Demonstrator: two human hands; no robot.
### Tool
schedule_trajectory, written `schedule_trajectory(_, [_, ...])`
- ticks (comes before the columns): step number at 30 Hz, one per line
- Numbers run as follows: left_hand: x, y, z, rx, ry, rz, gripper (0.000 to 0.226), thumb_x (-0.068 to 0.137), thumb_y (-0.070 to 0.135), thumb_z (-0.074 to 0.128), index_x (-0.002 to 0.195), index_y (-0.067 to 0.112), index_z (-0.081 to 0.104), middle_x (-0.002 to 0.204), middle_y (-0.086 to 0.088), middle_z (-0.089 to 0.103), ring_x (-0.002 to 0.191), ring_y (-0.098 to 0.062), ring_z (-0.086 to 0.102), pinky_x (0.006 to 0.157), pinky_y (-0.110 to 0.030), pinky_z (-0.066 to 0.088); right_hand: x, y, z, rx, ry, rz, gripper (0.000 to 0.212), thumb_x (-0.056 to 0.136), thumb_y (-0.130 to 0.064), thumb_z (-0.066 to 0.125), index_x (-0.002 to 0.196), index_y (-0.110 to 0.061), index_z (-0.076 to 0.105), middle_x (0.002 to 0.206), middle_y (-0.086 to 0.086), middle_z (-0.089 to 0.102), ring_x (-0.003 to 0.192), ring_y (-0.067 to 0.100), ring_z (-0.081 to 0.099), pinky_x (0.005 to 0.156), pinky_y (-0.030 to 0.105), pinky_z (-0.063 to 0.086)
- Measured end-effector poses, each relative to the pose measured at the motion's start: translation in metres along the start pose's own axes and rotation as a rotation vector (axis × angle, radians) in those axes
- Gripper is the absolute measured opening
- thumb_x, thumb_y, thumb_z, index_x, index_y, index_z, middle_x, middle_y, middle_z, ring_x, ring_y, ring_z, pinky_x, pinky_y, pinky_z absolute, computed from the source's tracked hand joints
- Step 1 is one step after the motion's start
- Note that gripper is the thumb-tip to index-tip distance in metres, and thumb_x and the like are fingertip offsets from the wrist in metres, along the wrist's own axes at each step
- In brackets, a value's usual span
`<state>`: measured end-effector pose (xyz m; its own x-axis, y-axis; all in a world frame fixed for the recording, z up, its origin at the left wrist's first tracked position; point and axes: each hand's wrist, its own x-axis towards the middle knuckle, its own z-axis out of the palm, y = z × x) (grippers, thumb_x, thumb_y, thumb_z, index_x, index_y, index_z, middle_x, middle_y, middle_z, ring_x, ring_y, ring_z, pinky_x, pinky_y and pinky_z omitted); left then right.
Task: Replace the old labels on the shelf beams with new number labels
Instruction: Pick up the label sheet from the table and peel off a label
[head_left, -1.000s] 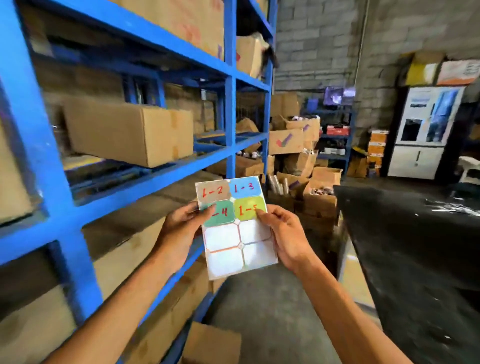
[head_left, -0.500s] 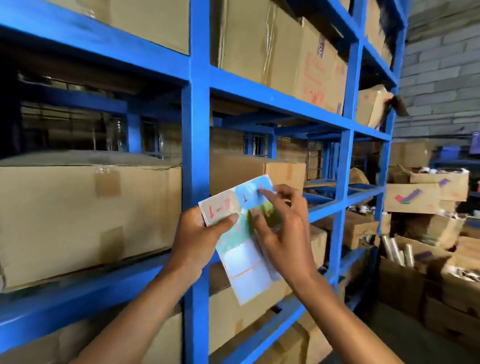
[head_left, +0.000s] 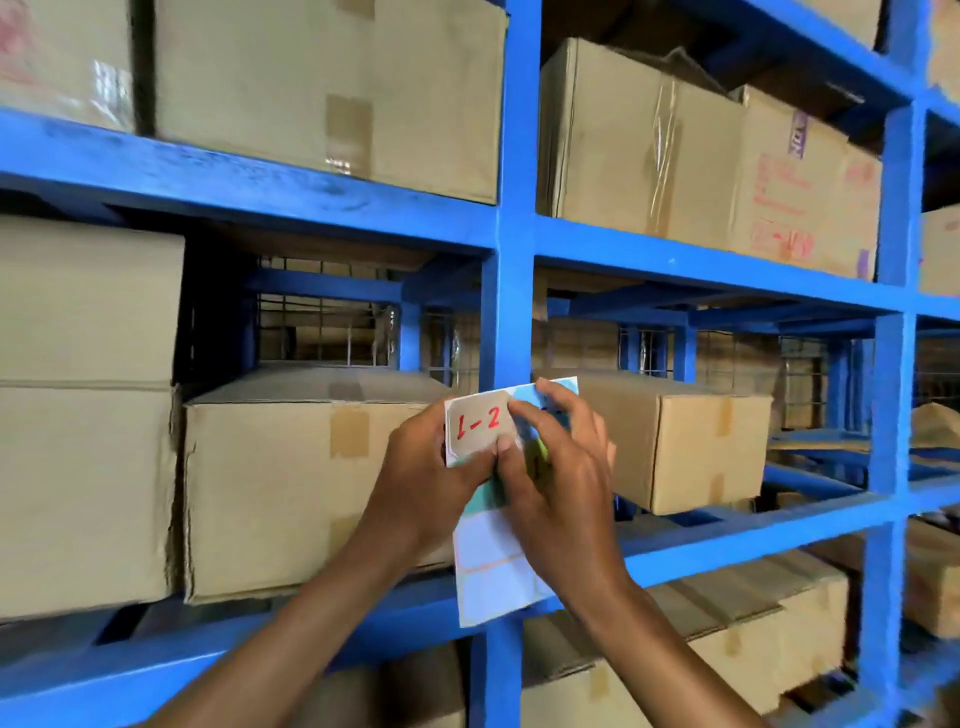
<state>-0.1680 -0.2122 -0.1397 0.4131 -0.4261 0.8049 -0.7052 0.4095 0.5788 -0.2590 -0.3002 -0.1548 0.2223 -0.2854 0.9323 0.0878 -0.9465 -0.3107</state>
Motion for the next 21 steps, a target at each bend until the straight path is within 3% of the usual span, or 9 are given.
schedule_trajectory(5, [0.003,0.017,-0.011,0.102,-0.03,0.03,0.03,0.08,0.01,0.07,0.089,0.038,0.062,0.084,0.022,0.07,0.078,0.003,0.066,0.062,-0.012,0.052,0.013,-0.003,0.002,0.142,-0.03,0.015,0.048,0.084,-0.034,0.049,0.132,-0.023,0.049,0.133,-0.002,0.042,0.117,0.0,0.03,0.1,0.027,0.032])
schedule_trajectory(10, [-0.004,0.029,-0.016,0.09,-0.047,-0.018,0.036,0.081,0.003,0.067,0.088,0.038,0.062,0.082,0.031,0.07,0.079,0.003,0.067,0.059,-0.011,0.05,0.017,-0.01,-0.001,0.241,-0.059,0.005,0.047,0.083,-0.029,0.05,0.128,-0.015,0.055,0.135,0.001,0.045,0.124,0.01,0.037,0.103,0.037,0.041])
schedule_trajectory(14, [-0.008,0.037,-0.014,0.094,-0.053,-0.005,0.036,0.08,0.002,0.067,0.09,0.037,0.063,0.084,0.027,0.071,0.078,0.003,0.067,0.059,-0.011,0.05,0.016,-0.014,-0.003,0.294,-0.075,0.01,0.043,0.085,-0.022,0.051,0.126,-0.011,0.056,0.137,0.002,0.045,0.126,0.015,0.04,0.099,0.046,0.046])
schedule_trajectory(17, [-0.008,0.039,-0.014,0.057,-0.062,-0.025,0.036,0.077,-0.002,0.069,0.092,0.03,0.066,0.085,0.017,0.074,0.076,0.0,0.068,0.059,-0.012,0.05,0.016,-0.014,-0.002,0.308,-0.073,0.01,0.043,0.084,-0.023,0.049,0.125,-0.011,0.058,0.137,-0.001,0.047,0.126,0.012,0.041,0.102,0.03,0.041])
schedule_trajectory(21, [-0.006,0.036,-0.016,-0.031,-0.053,-0.091,0.05,0.07,-0.01,0.071,0.101,0.029,0.066,0.091,0.011,0.075,0.082,-0.004,0.068,0.061,-0.014,0.051,0.014,-0.009,-0.002,0.306,-0.101,0.031,0.037,0.088,-0.02,0.054,0.125,-0.014,0.058,0.138,-0.006,0.046,0.123,0.004,0.041,0.091,0.008,0.035])
